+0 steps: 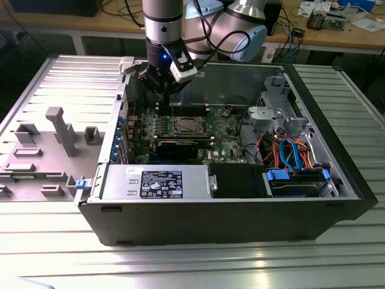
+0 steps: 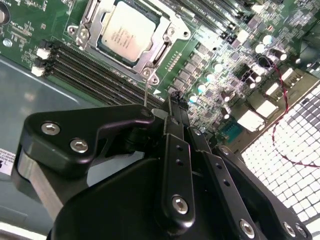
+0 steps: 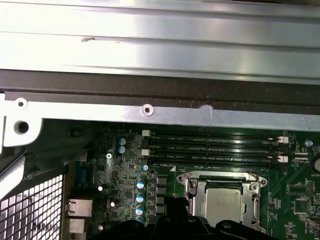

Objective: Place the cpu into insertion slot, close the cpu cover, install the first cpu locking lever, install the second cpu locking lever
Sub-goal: 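Install the first cpu locking lever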

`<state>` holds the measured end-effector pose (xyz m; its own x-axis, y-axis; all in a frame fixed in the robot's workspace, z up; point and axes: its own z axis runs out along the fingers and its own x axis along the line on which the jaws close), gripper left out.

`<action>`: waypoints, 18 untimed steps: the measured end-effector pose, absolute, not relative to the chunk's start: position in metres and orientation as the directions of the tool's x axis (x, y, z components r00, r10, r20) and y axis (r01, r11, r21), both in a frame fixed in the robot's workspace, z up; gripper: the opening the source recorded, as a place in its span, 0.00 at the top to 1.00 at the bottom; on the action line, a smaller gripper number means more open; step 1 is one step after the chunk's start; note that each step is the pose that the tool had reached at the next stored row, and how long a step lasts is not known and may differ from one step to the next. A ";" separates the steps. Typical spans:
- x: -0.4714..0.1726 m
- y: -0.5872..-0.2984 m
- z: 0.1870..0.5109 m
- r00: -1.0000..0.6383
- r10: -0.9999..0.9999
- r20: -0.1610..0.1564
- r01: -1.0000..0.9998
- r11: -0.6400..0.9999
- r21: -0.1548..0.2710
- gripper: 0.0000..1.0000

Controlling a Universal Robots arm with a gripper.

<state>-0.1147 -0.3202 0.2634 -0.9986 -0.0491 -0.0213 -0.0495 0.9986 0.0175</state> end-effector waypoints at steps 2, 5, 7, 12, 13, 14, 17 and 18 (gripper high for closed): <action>-0.115 -0.313 0.263 -0.998 -0.051 -0.021 -0.052 0.999 0.017 0.89; -0.111 -0.313 0.263 -0.998 -0.052 -0.023 -0.052 0.999 0.016 0.89; -0.107 -0.312 0.263 -0.998 -0.052 -0.024 -0.052 0.999 0.016 0.89; -0.094 -0.312 0.262 -0.998 -0.052 -0.024 -0.052 0.999 0.016 0.89; -0.093 -0.312 0.262 -0.998 -0.052 -0.024 -0.052 0.999 0.016 0.89; -0.093 -0.312 0.262 -0.998 -0.052 -0.024 -0.052 0.999 0.016 0.89; -0.093 -0.312 0.262 -0.998 -0.052 -0.024 -0.052 0.999 0.016 0.89; -0.093 -0.312 0.262 -0.998 -0.052 -0.024 -0.052 0.999 0.016 0.89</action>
<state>-0.0931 -0.3121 0.2621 -0.9984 -0.0517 -0.0243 -0.0521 0.9985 0.0158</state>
